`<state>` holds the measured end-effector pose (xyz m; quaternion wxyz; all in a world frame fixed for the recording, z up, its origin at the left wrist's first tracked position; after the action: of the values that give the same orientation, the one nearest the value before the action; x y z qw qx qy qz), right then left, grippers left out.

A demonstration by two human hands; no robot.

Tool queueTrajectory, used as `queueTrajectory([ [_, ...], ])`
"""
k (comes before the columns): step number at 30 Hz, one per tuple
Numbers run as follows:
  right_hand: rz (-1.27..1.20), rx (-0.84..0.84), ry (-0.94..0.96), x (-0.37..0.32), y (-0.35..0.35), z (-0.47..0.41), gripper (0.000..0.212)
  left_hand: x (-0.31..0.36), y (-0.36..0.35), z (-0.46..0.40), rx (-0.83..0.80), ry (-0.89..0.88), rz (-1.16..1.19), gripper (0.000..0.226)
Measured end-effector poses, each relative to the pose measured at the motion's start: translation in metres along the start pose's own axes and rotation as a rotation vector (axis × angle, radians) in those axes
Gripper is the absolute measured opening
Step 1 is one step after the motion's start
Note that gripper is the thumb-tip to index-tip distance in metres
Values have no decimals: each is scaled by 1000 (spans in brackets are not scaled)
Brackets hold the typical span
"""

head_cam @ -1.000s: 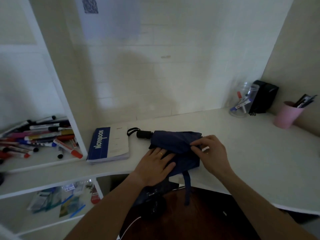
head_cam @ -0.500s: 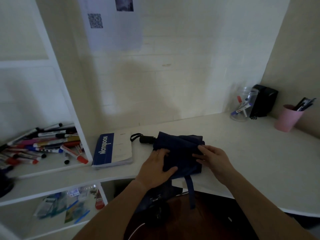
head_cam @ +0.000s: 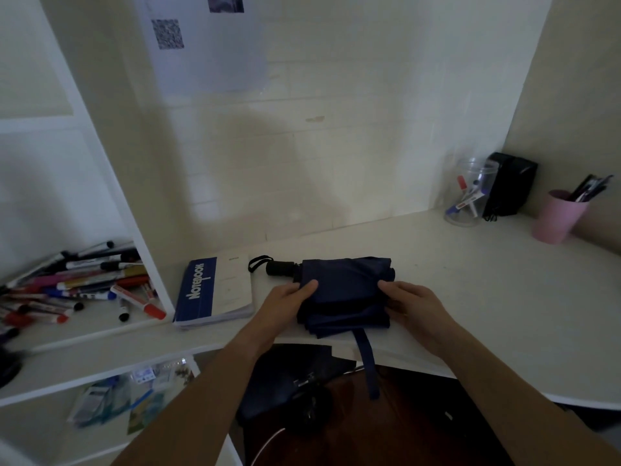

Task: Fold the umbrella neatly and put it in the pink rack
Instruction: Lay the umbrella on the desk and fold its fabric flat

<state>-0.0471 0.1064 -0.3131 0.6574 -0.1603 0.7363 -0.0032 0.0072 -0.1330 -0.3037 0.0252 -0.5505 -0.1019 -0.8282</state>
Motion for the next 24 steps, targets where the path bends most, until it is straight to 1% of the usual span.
queueTrajectory([
  [2, 2, -9, -10, -2, -1, 0, 18, -1, 1, -2, 31, -9, 5, 32],
  [3, 13, -9, -7, -2, 0, 0, 9, -2, 1, -2, 48, -13, 9, 32],
  [4, 13, 9, 7, -4, 2, 0, 13, -3, 1, 0, 61, -19, 14, 31],
  [5, 14, 23, 27, -5, 5, -1, 24, -4, 1, 0, 71, -29, 19, 30],
  [6, 3, 36, 39, -6, 7, 0, 29, -5, 1, -1, 77, -40, 26, 31],
  [7, -4, 42, 40, -6, 9, 1, 26, -6, 0, -1, 78, -50, 32, 34],
  [8, -13, 42, 40, -6, 8, 2, 19, -7, -1, -1, 76, -52, 35, 35],
  [9, 1, 49, 40, -6, 9, 3, 19, -8, -2, -2, 71, -49, 36, 37],
  [11, 82, 39, 10, -5, 5, 4, 33, -10, -1, -4, 76, -33, 38, 42],
  [13, 144, 24, -8, -5, 0, 4, 31, -10, -1, -4, 71, -25, 50, 42],
  [15, 156, 22, -28, -3, -1, 4, 26, -11, -2, -4, 57, -10, 76, 36],
  [18, 82, -15, -65, -3, 0, 3, 26, -12, 0, -6, 53, 32, 89, 31],
  [20, 33, -39, -73, -8, -1, 7, 23, -12, 2, -7, 67, 48, 62, 36],
  [22, 25, -24, -72, -10, 0, 9, 23, -13, 3, -7, 70, 51, 30, 34],
  [24, 75, 8, -53, -11, 2, 10, 26, -14, 3, -8, 57, 38, 22, 32],
])
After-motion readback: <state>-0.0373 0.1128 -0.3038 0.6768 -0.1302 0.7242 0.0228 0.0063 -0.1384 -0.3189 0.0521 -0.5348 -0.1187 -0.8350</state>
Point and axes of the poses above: each hand's wrist, its own z-axis away from the middle knuckle, its own y-axis out of the back of the hand, x = y × z, the point moved 9 cm from there along -z, towards the middle knuckle, and after that the axes turned 15 degrees about y, right-handed, at the moved point
